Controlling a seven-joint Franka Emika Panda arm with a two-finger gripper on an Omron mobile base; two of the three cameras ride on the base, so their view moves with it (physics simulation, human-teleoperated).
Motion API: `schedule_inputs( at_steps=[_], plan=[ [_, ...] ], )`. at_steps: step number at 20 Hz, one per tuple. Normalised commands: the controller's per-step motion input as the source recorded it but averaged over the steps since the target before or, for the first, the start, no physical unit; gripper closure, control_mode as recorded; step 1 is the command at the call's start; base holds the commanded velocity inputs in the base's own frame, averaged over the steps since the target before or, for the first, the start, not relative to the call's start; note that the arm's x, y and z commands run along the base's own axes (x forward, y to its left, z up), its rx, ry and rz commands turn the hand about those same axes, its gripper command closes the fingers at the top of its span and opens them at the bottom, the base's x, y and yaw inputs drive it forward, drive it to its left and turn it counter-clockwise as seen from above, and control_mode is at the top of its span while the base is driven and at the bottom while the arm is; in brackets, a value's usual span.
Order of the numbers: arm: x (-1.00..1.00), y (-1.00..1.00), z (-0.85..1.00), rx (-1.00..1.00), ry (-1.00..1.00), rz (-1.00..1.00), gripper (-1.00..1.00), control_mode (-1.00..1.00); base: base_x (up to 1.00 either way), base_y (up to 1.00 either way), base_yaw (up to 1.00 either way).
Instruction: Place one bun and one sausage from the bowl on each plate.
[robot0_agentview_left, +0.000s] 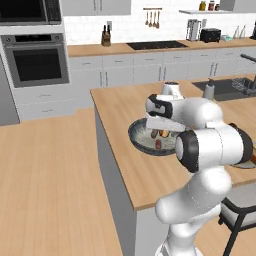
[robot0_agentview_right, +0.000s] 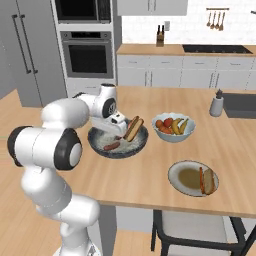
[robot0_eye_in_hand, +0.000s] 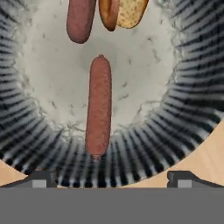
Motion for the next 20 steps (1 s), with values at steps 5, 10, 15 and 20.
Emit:
schedule_inputs(
  at_steps=[5,10,15,20],
  plan=[
    [0.88,-0.32,-0.52,0.0,0.27,-0.2,-1.0,-1.0,0.0,0.0,0.0],
    [-0.14,0.12,-0.62,0.0,0.02,0.0,-1.0,-1.0,0.0,0.0,0.0],
    [-0.08,0.27,-0.47,0.0,0.0,0.06,-1.0,-1.0,0.0,0.0,0.0],
    [0.06,-0.06,-0.3,0.0,0.08,0.02,-1.0,-1.0,0.0,0.0,0.0]
  ],
)
